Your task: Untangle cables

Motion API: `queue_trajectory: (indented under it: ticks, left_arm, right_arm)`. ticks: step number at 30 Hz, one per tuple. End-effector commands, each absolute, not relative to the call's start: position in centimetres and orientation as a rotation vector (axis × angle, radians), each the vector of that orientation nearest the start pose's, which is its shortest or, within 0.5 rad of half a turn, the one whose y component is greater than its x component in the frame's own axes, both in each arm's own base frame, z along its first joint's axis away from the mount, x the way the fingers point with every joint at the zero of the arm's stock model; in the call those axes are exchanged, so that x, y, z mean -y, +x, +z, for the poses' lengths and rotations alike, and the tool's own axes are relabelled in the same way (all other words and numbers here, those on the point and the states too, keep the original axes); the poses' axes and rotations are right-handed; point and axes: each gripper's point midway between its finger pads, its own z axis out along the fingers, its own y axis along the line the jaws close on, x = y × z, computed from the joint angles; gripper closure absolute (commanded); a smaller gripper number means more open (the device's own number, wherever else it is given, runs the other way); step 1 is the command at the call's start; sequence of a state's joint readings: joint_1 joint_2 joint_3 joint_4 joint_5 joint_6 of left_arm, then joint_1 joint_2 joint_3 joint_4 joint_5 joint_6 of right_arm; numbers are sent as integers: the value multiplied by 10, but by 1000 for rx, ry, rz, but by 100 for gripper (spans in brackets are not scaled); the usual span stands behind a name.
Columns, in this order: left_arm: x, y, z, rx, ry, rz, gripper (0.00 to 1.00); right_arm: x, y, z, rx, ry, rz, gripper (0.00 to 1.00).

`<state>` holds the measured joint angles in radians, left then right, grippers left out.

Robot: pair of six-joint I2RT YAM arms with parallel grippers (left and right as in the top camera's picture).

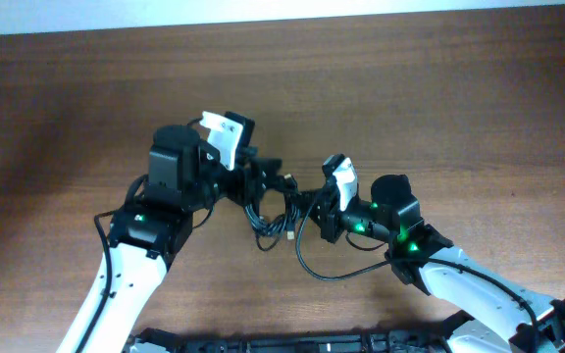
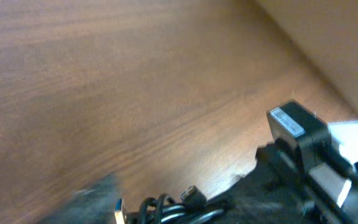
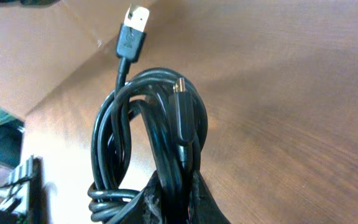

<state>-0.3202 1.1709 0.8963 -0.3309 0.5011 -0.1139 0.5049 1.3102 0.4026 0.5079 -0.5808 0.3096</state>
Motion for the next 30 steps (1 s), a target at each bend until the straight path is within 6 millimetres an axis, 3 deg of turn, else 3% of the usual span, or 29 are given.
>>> queue_trajectory:
  ticks: [1,3,6,10,13,16,18,20,21,22,25,27,28,30]
  left_arm:
    - [190,296,221,-2033,841,-661,20]
    - [190,296,219,-2039,843,-658,21]
    - [181,294,192,-2148,862,-599,42]
    - [181,283,153,-2317,878,-660,46]
    - [191,270,153,-2294,949,-767,43]
    - [191,262,147,-2334,963,-772,49]
    - [194,256,141,-2354,997,-739,47]
    - [191,260,135,-2372,1014,-631,68]
    - [188,262,133,-2377,1012,-590,86]
    - [189,264,135,-2367,1011,-591,96]
    - [192,270,139,-2335,1007,-586,100]
    - [180,287,138,-2385,851,-483,100]
    - [154,306,135,-2454,618,-306,100]
    - [127,321,136,-2483,350,-143,100]
  right_arm:
    - [-261,239,127,-1963,-747,1173,96]
    - [-262,233,126,-1950,-799,1186,96]
    - [-268,215,132,-1868,-933,1254,96]
    - [-255,226,125,-1901,-910,1206,96]
    - [-248,235,113,-1968,-879,1117,96]
    - [-252,238,122,-1943,-885,1129,96]
    - [-254,240,132,-1915,-891,1128,96]
    - [-256,235,139,-1895,-902,1172,96]
    - [-257,231,141,-1894,-906,1204,96]
    - [-258,229,141,-1891,-915,1221,96]
    - [-258,228,142,-1892,-914,1224,96]
    - [-258,228,142,-1892,-914,1224,96]
    - [-258,228,142,-1892,-914,1224,96]
    - [-258,228,142,-1892,-914,1224,96]
